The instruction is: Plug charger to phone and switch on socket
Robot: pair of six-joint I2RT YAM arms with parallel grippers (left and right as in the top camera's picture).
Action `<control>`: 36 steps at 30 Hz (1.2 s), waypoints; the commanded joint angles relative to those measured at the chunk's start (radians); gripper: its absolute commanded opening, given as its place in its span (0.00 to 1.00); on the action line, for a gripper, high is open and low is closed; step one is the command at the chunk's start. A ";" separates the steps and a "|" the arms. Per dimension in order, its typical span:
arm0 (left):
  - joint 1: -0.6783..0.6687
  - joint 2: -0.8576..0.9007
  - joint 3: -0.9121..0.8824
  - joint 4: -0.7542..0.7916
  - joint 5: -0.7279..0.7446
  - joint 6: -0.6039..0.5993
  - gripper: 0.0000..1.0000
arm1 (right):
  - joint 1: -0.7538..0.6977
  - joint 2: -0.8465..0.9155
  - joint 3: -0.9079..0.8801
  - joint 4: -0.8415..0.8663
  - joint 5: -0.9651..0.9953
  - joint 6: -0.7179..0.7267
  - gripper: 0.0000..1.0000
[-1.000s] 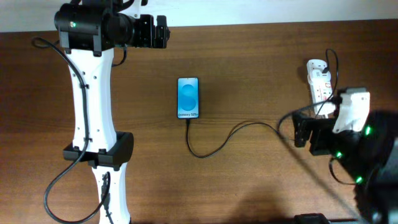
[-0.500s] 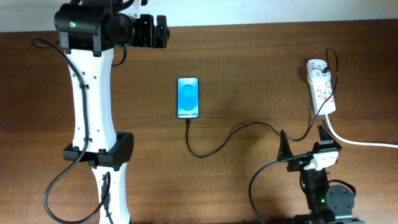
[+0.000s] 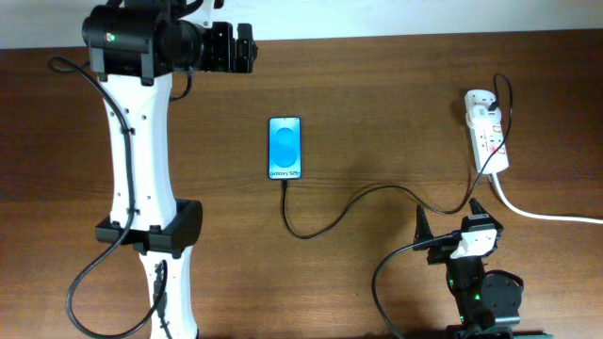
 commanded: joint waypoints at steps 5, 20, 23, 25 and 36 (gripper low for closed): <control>0.001 -0.012 0.008 0.002 -0.007 0.008 0.99 | -0.007 -0.008 -0.005 -0.006 -0.006 0.007 0.98; -0.064 -0.670 -1.123 0.002 -0.006 0.008 0.99 | -0.007 -0.008 -0.005 -0.006 -0.006 0.007 0.98; -0.028 -0.860 -1.506 0.228 -0.107 0.009 0.99 | -0.007 -0.008 -0.005 -0.006 -0.006 0.007 0.98; -0.001 -1.001 -1.782 0.525 -0.142 0.009 0.99 | -0.007 -0.008 -0.005 -0.006 -0.006 0.007 0.98; 0.050 -1.809 -2.584 1.266 -0.263 0.009 0.99 | -0.007 -0.008 -0.005 -0.006 -0.006 0.007 0.98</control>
